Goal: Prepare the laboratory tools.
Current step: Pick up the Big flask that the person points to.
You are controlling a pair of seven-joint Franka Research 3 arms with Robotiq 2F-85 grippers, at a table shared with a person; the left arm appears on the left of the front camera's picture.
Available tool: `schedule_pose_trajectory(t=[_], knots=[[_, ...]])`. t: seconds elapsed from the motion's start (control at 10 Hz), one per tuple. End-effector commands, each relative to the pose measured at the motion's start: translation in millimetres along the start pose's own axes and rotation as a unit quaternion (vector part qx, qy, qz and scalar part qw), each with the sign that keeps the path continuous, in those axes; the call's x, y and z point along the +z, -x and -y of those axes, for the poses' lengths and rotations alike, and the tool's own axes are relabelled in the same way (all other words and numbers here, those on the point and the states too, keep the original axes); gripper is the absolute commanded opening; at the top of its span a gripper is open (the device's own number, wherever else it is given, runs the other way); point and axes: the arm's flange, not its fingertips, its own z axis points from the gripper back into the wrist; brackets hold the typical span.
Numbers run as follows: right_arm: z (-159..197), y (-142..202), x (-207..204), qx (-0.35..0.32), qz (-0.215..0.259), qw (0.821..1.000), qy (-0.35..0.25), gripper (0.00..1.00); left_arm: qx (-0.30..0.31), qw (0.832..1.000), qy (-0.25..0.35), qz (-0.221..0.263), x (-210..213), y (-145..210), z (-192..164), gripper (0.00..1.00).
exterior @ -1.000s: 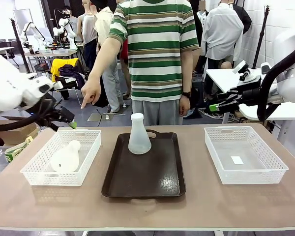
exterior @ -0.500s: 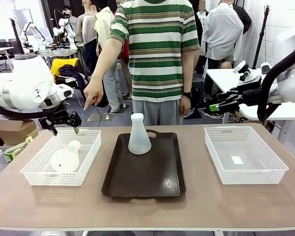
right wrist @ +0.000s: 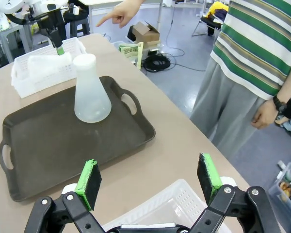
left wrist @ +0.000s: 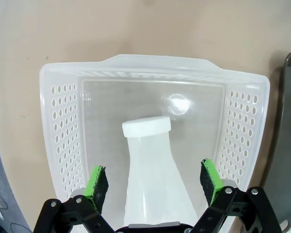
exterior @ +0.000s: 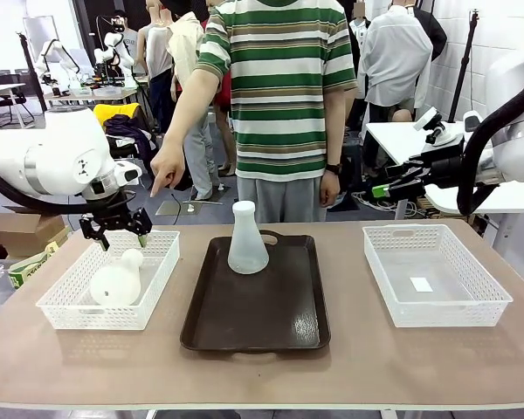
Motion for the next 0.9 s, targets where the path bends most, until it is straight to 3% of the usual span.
schedule_pose_trajectory(t=[0.0,0.3,0.8], knots=[[-0.6,-1.2,0.9,-0.005,-0.006,1.000,-0.002,1.00,-0.008,1.000,0.018,-0.019,-4.7,-7.3,-12.9,1.00],[-0.6,-1.2,0.9,-0.005,-0.006,1.000,-0.002,1.00,-0.030,0.999,0.037,-0.026,-22.4,-11.7,-21.5,1.00],[-0.6,-1.2,0.9,-0.005,-0.006,1.000,-0.002,1.00,-0.017,1.000,0.016,-0.020,-42.5,-13.5,-9.3,1.00]])
